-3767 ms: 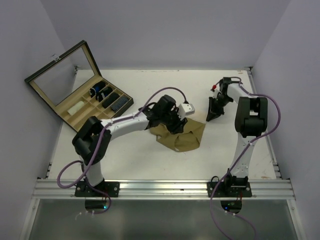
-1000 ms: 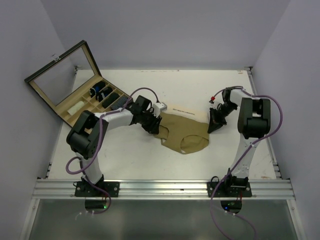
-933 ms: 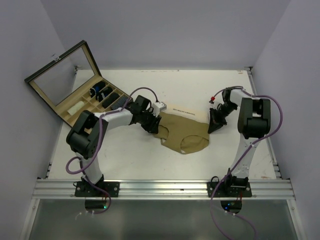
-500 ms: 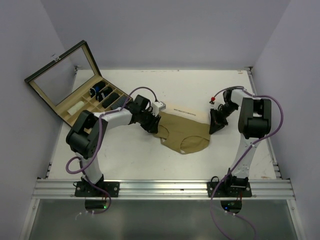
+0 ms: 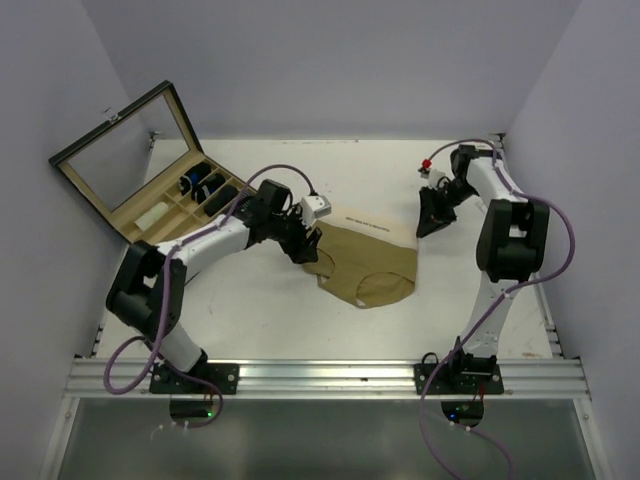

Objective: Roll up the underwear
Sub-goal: Flatten the underwear

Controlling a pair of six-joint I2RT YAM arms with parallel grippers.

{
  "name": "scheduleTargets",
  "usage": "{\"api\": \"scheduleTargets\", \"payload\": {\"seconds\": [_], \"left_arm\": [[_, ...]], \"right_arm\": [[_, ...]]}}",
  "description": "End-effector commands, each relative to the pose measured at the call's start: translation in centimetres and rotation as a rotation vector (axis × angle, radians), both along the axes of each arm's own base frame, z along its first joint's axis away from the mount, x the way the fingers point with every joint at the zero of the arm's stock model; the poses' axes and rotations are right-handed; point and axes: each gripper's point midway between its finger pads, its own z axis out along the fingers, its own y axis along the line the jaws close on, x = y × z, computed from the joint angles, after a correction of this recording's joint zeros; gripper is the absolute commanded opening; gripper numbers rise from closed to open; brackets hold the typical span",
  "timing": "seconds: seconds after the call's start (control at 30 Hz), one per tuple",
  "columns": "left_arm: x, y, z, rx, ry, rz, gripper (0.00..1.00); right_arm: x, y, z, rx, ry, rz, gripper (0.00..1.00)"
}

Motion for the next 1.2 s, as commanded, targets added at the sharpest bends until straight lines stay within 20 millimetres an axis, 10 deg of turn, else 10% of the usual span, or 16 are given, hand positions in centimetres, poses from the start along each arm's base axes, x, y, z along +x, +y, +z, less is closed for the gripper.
{"api": "scheduleTargets", "payload": {"seconds": [0.0,0.17,0.37,1.17], "left_arm": [[-1.3,-0.3,3.9,-0.08,-0.111,-0.162,0.65],[-5.5,-1.2,1.7,-0.129,0.1,-0.26,0.6],[-8.3,-3.2,1.9,-0.304,0.291,-0.255,0.87],[-5.9,-4.3,-2.3,-0.235,0.328,-0.106,0.99]], "right_arm": [[1.6,4.2,4.3,0.06,-0.137,0.054,0.17],[3.9,9.1,3.6,0.085,-0.167,0.08,0.08],[6.9,13.3,2.7,0.137,-0.224,0.054,0.0],[7.9,20.3,-2.3,0.176,-0.224,0.062,0.0]]}}
